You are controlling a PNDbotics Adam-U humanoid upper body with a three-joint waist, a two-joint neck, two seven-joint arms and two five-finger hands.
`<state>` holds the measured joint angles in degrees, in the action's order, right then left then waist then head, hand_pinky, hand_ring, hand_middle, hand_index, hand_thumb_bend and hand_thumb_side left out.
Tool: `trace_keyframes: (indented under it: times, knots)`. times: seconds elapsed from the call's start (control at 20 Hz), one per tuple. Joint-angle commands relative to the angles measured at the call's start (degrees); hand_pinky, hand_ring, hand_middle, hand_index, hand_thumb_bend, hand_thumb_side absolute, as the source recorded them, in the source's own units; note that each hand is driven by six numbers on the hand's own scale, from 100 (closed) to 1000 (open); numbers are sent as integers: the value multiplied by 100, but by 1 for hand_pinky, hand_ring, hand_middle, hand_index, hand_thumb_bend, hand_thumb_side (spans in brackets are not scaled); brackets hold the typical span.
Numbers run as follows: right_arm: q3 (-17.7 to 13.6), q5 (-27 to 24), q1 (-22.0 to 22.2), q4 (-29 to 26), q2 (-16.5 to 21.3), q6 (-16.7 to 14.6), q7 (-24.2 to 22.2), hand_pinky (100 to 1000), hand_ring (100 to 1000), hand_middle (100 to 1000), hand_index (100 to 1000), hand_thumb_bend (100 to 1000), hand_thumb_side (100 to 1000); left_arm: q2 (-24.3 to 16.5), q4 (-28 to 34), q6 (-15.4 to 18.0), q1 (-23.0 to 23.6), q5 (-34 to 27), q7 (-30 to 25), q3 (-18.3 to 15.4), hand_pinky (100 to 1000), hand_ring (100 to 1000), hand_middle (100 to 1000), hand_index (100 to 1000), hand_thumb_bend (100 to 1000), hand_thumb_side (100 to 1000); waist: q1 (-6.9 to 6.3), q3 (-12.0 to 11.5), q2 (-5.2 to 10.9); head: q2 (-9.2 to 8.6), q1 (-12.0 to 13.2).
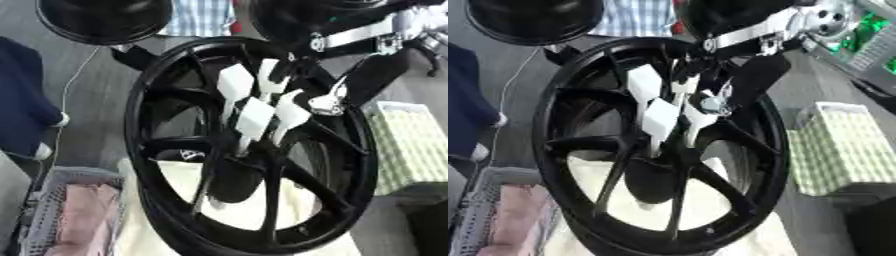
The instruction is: Pull the pin out of the wheel hub.
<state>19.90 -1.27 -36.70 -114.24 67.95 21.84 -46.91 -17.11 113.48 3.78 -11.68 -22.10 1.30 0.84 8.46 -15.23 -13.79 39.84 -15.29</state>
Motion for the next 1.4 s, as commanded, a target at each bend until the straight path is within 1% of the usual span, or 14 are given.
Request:
trace_keyframes:
  times: [0.05,0.4,0.45,0.65,0.8,1.1,1.2,1.3,1.4]
  knots:
    - [-173,-55,64,-35,261,43,41,867,943,852,911,100,409,-18,111,3,-74,-11,-11,-6,659,735,603,765,136,742,-57,5,51,-84,2]
    - [-199,-90,233,-35,290,38,199,867,943,852,911,100,416,-5,111,5,-87,-11,-14,-1,659,736,603,766,136,744,-80,2,9,-107,4]
    - [-200,-83,244,-35,289,38,211,869,949,857,911,100,394,-4,111,5,-88,-10,-15,0,659,736,603,765,136,744,-81,2,4,-108,5]
    - [-201,-23,270,-35,278,37,215,890,981,882,918,100,363,6,111,-2,-90,-11,-21,10,659,737,604,765,137,745,-84,2,-10,-121,7]
    - [-195,69,274,-35,266,36,193,897,999,903,925,101,349,13,111,-5,-91,-14,-23,14,659,737,604,766,139,746,-82,4,-16,-135,11]
    - [-190,169,276,-35,238,34,149,900,1000,904,929,115,338,23,111,-17,-88,-20,-30,22,659,737,604,765,140,747,-69,5,-27,-151,15]
    - [-179,171,286,-35,232,36,118,900,1000,905,934,135,307,24,111,-18,-90,-20,-31,23,659,737,604,765,139,747,-66,0,-33,-151,21]
    - [-166,160,302,-35,229,36,75,899,1000,904,940,172,238,25,111,-18,-92,-21,-32,23,660,737,605,765,140,747,-66,-7,-39,-152,23]
    - [-159,142,310,-35,227,32,36,898,999,901,941,197,189,27,111,-19,-93,-24,-33,24,660,738,605,765,140,747,-65,-10,-45,-154,22]
